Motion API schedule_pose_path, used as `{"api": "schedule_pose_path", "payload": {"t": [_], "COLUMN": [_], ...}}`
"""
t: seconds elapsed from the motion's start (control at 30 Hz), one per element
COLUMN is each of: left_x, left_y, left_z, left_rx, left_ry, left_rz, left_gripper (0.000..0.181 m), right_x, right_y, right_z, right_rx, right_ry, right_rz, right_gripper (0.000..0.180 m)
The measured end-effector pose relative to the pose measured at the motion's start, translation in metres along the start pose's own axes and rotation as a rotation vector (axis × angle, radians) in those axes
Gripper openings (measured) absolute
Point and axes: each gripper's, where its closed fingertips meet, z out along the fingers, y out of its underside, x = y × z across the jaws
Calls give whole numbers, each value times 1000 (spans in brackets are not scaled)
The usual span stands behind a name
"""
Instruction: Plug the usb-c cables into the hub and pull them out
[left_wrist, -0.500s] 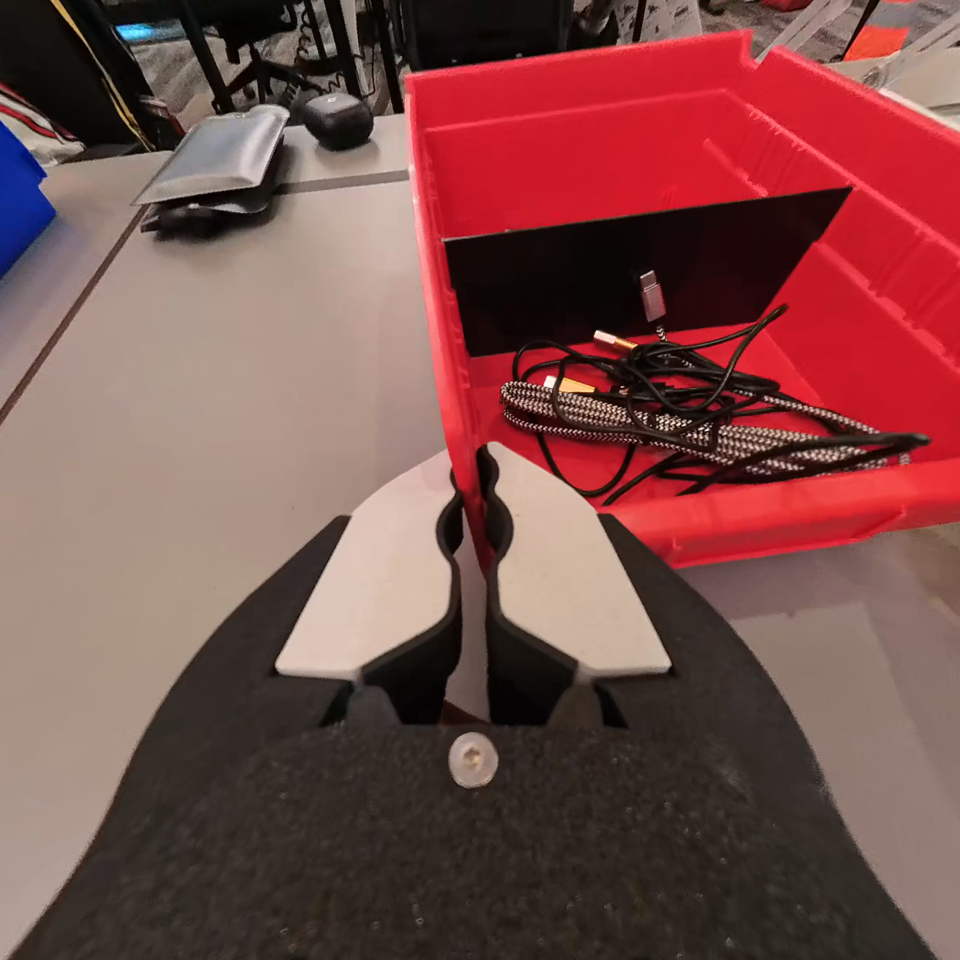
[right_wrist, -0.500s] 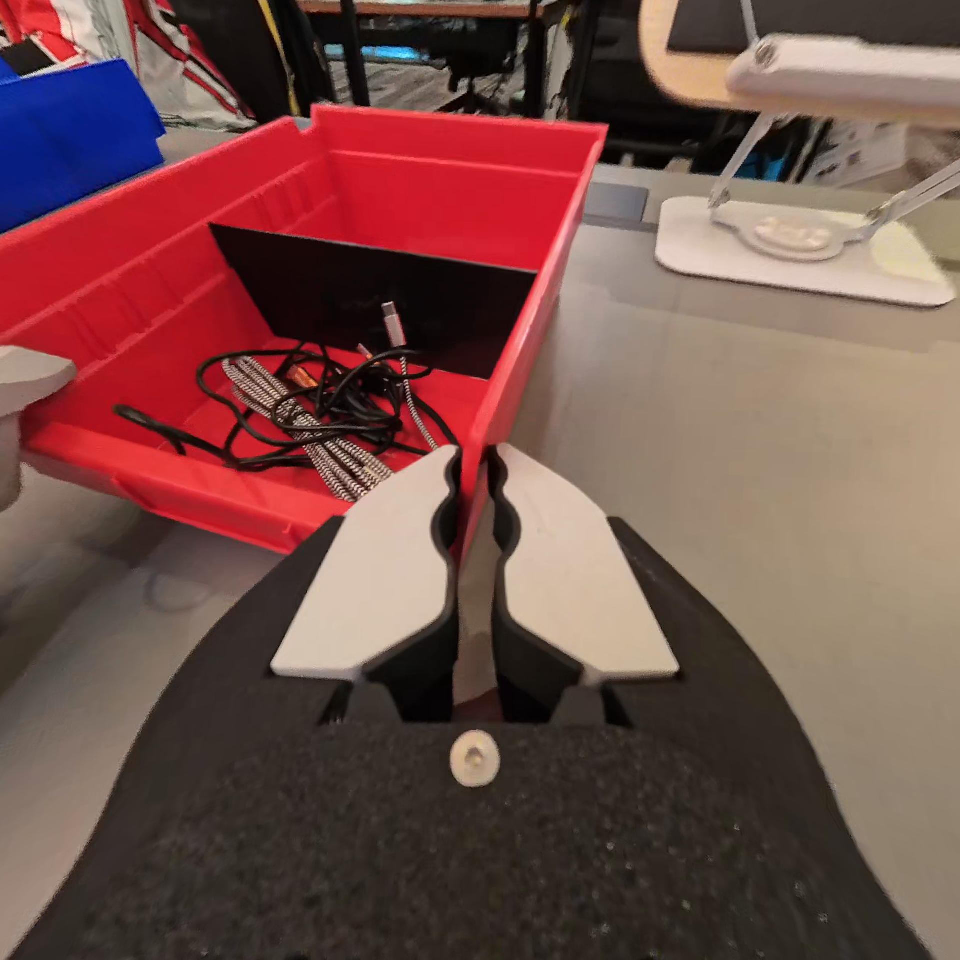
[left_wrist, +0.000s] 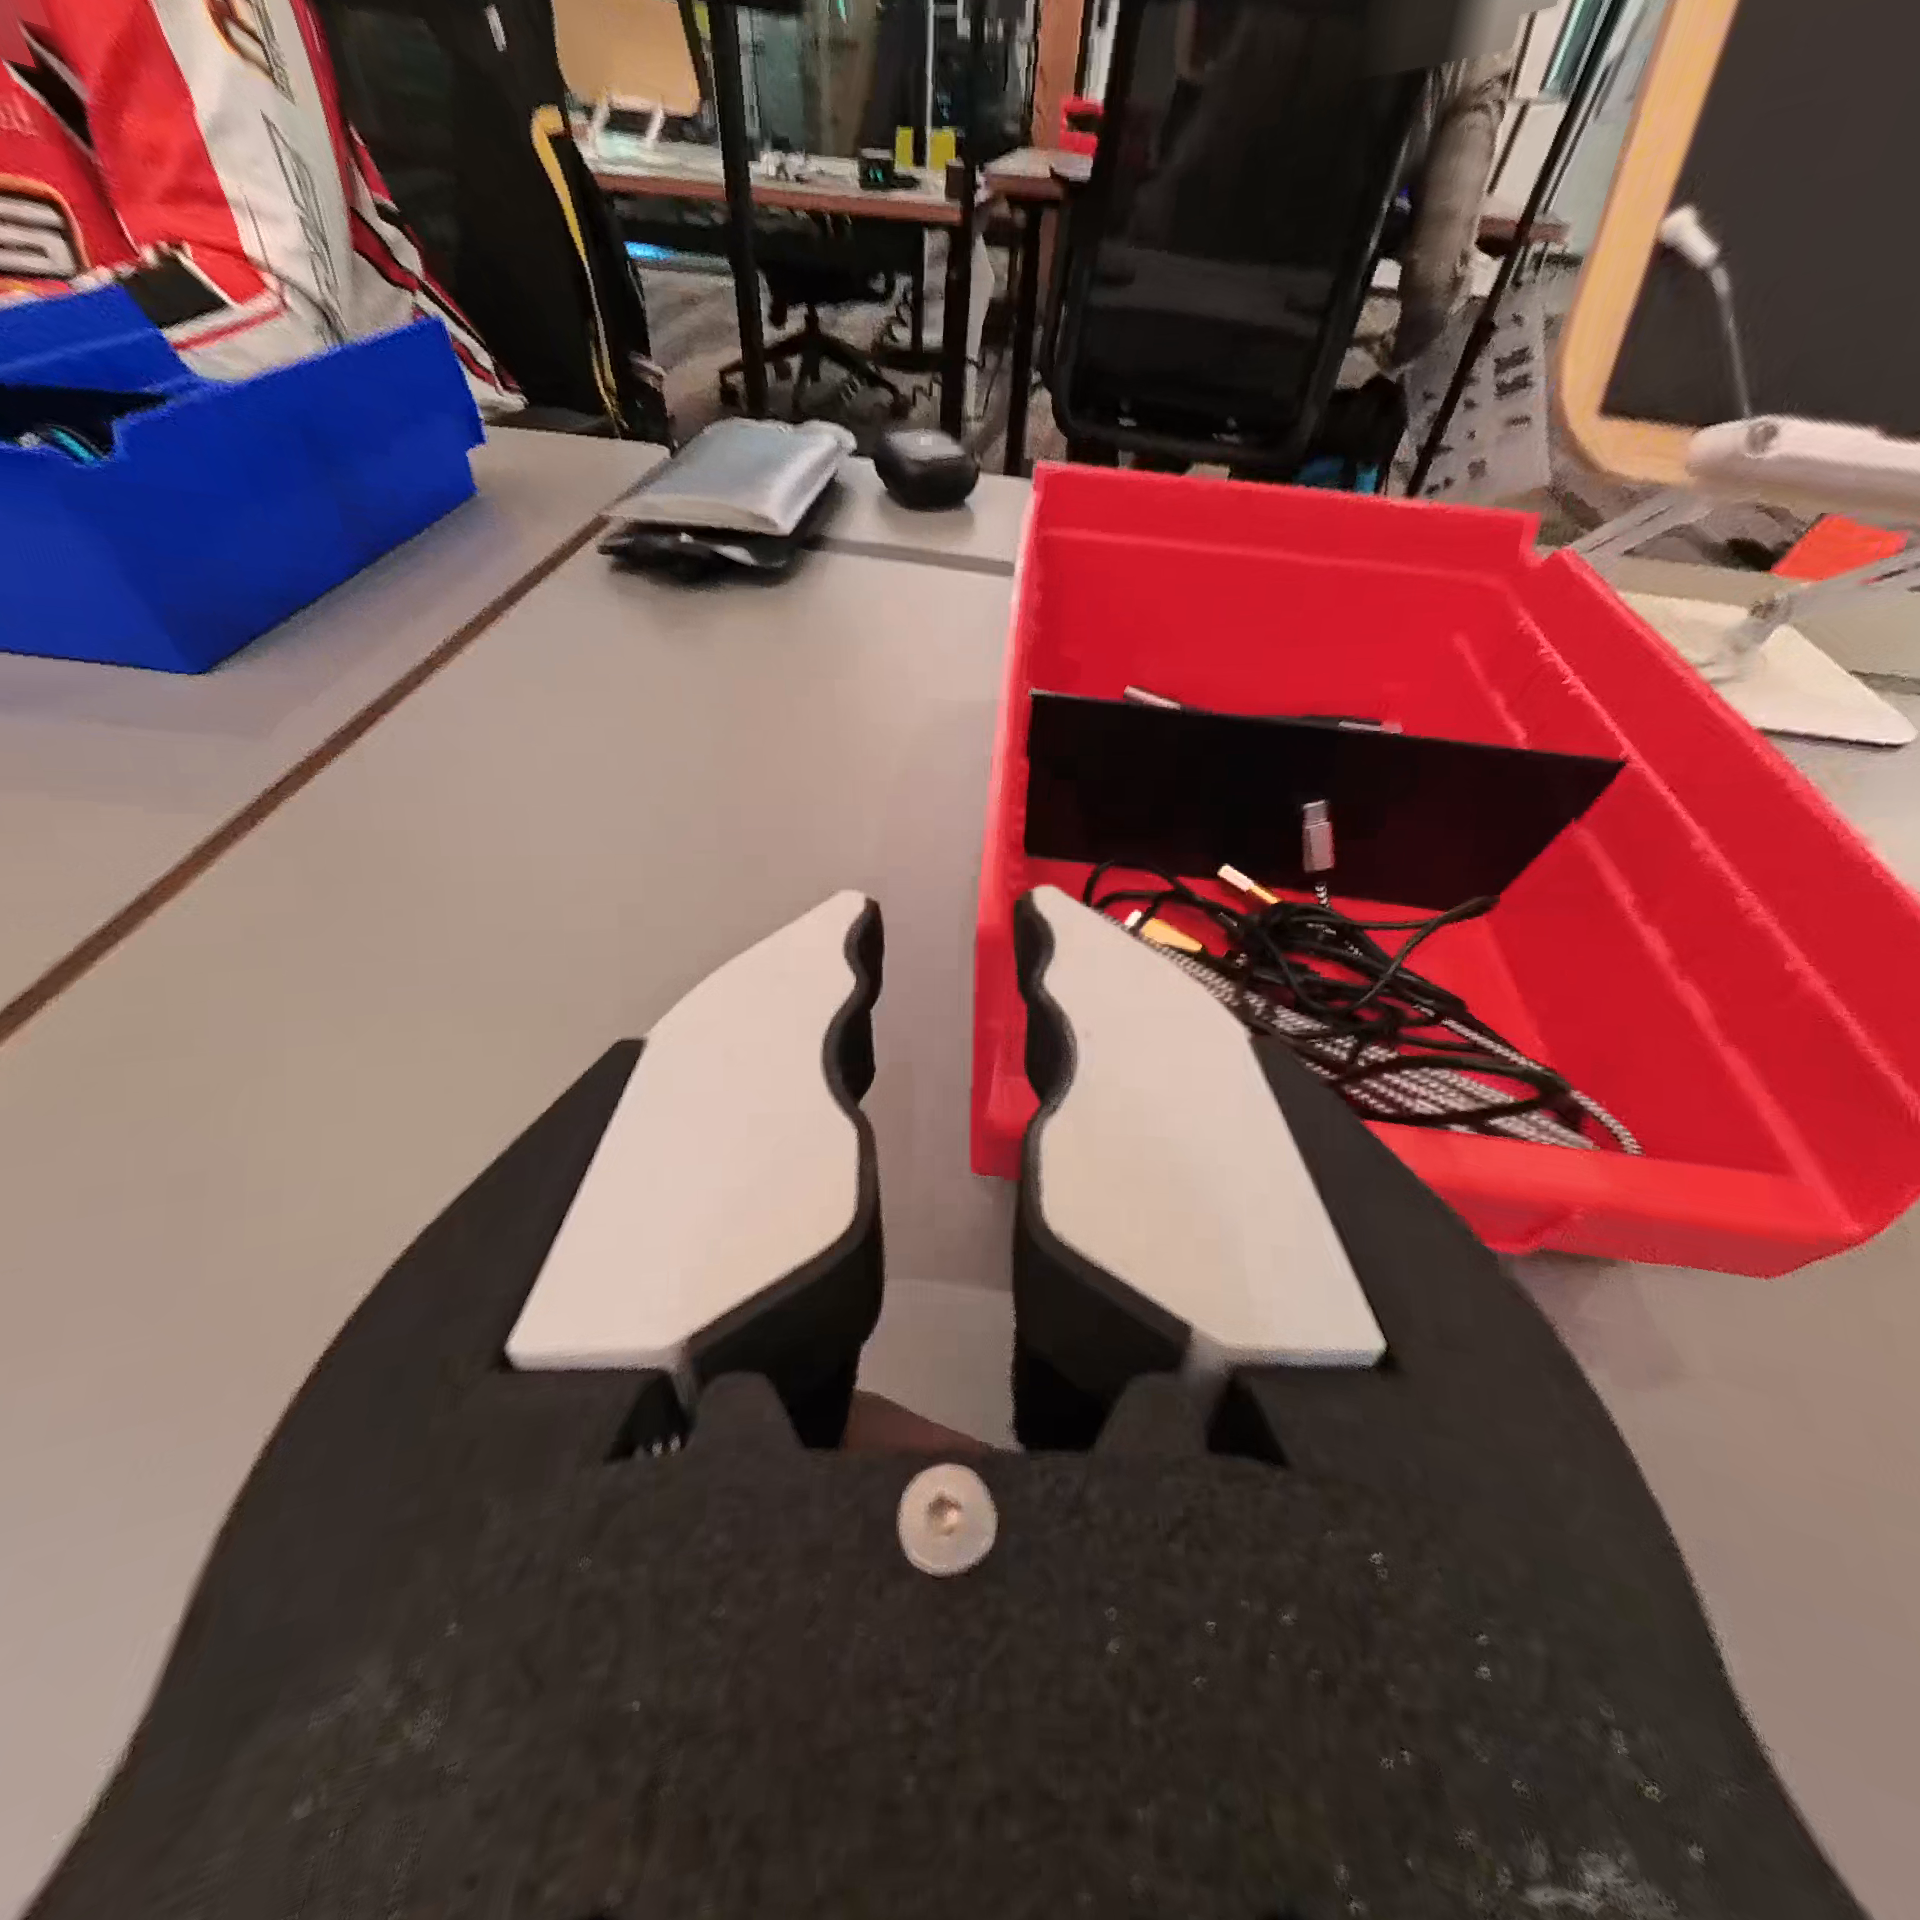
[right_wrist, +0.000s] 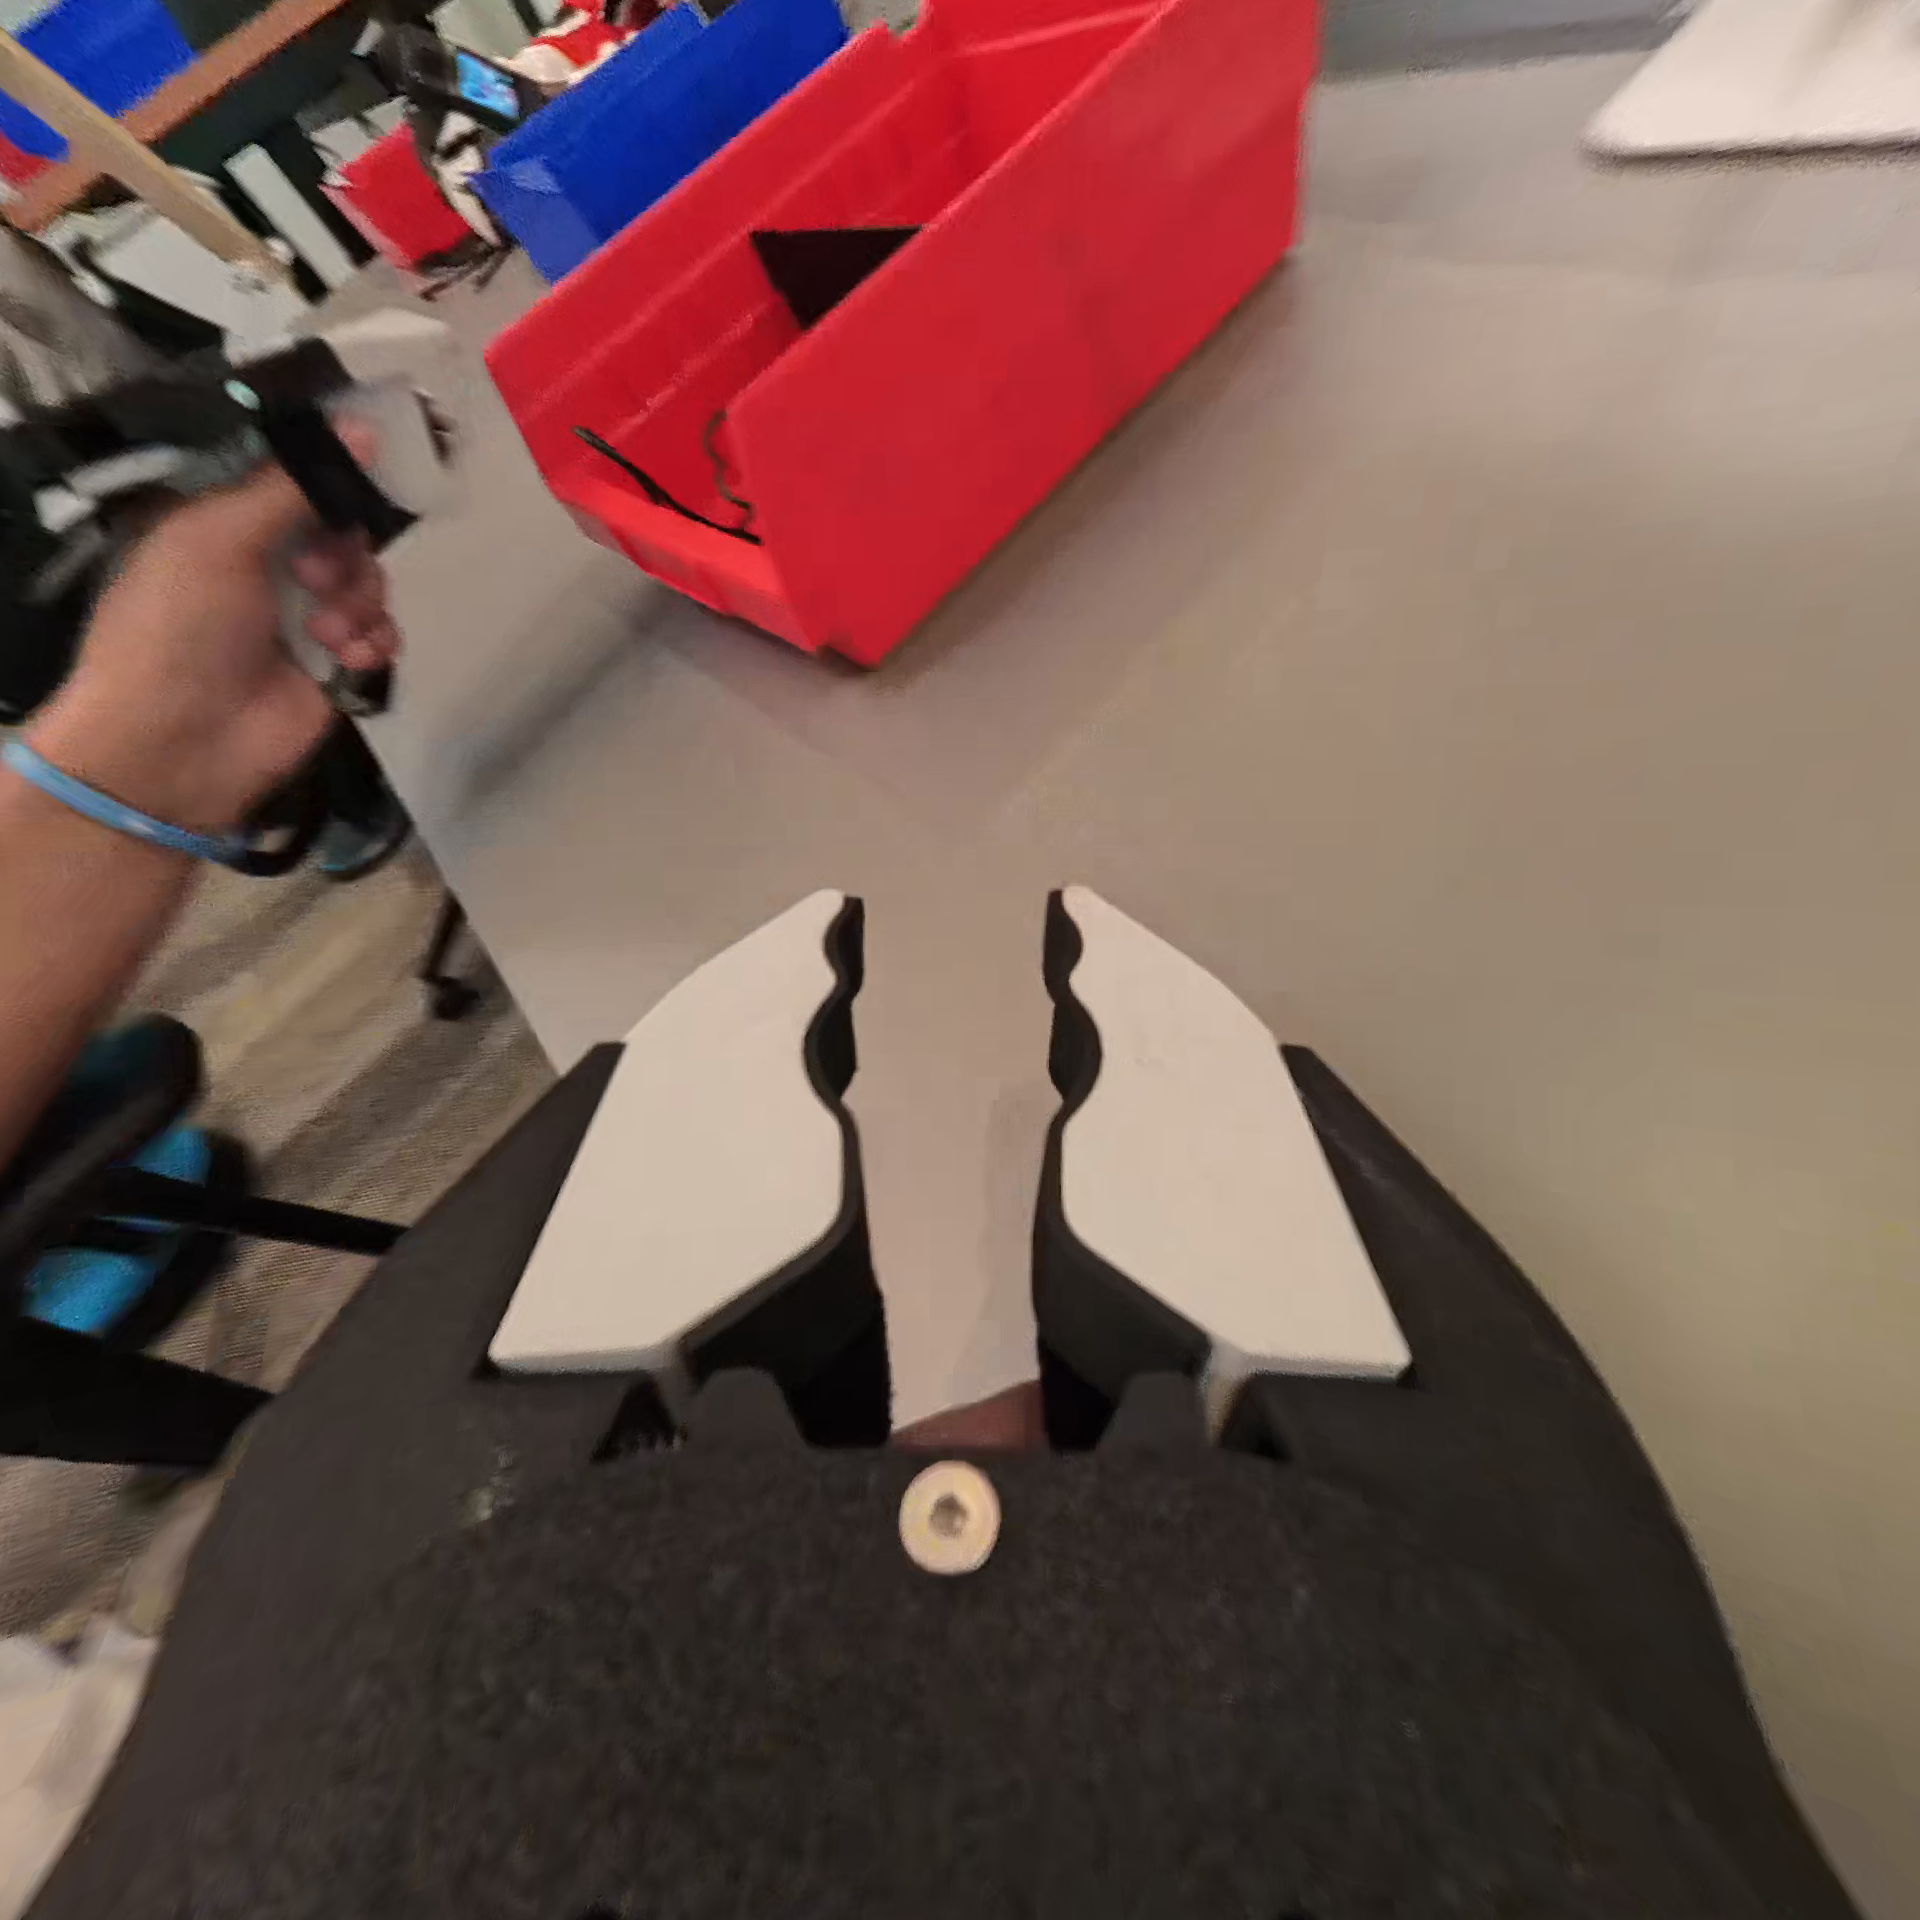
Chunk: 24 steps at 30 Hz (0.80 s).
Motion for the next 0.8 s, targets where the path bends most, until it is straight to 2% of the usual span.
{"api": "schedule_pose_path", "payload": {"t": [0.1, 0.23, 0.37, 0.47, 0.57, 0.8], "left_x": [35, 120, 187, 201, 199, 187], "left_y": [-1, 42, 65, 77, 82, 83], "left_z": [-17, -56, -85, -79, -72, -67], "left_rx": [11, -106, -202, -231, -241, -258], "left_ry": [92, 378, 623, 653, 636, 629], "left_rz": [51, 7, -43, 68, 134, 99], "left_gripper": [23, 23, 23, 23, 24, 24], "right_x": [34, 86, 123, 136, 130, 113], "right_y": [15, 29, 21, 27, 30, 36], "right_z": [-62, -142, -187, -188, -175, -149], "right_rx": [104, 285, 413, 365, 331, 235], "right_ry": [137, 353, 470, 518, 497, 475], "right_rz": [-71, 35, 107, 91, 78, -38], "right_gripper": [31, 20, 18, 18, 16, 13]}}
